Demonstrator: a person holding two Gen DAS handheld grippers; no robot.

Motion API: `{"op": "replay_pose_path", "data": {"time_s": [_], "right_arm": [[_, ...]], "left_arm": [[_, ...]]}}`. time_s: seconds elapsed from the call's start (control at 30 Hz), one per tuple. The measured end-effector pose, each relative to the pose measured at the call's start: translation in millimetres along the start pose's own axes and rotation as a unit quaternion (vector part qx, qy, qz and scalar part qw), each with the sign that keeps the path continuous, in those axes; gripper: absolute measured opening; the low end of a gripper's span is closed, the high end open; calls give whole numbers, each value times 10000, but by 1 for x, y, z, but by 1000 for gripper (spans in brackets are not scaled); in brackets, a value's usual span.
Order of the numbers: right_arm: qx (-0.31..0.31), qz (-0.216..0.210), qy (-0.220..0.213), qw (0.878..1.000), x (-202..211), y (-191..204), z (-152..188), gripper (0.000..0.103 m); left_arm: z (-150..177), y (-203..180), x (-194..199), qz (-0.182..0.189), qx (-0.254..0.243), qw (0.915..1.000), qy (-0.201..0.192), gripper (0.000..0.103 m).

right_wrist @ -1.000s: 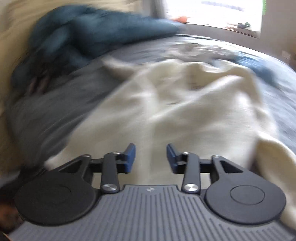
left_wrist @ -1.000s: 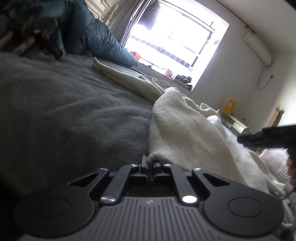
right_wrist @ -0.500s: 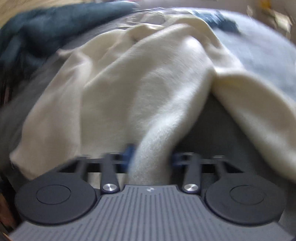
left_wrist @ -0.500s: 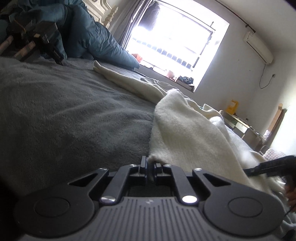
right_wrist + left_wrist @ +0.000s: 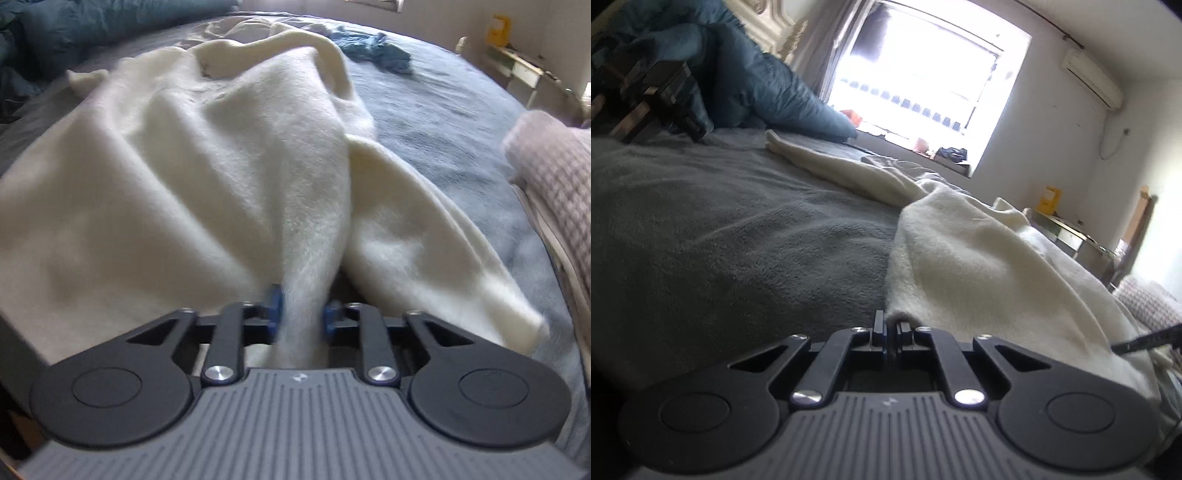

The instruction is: Fold clothes

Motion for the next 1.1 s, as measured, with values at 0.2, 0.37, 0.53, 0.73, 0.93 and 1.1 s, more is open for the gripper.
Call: {"op": "replay_pose_path", "data": {"time_s": [0.2,0.37,0.53,0.73,0.93,1.1], "right_arm": [[94,477,19,9988,40,-16,0,52],[9,390,-558,9977,68,2,-39,52],[175,-1118,-1073,9878,54,92,-87,50],[621,-1528,-728,9836,-1,166,-93,43],[818,-1732,-51,9815,-38,187,-89,45],[990,-1752,-363,9789,-14,192,-154,46]], "left_arm": [[7,16,17,334,89,9990,299,12],[-18,35,33,300,250,9992,95,29],[-43,23,0,727,426,9961,278,45],[-37,8,-51,554,125,9957,730,40],[-21,12,-54,986,22,9929,668,22],[-11,23,-52,1566,149,9870,330,20]]}}
Point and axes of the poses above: each gripper's, at about its wrist camera, not at the fingertips, and x roughly against the way its jaws point, y to its left, z to its underside, the point moved 7 cm from there along -x, roughly the way its jaws point, and after that the axes turned 2 degrees about x, right-handed, at the moved point
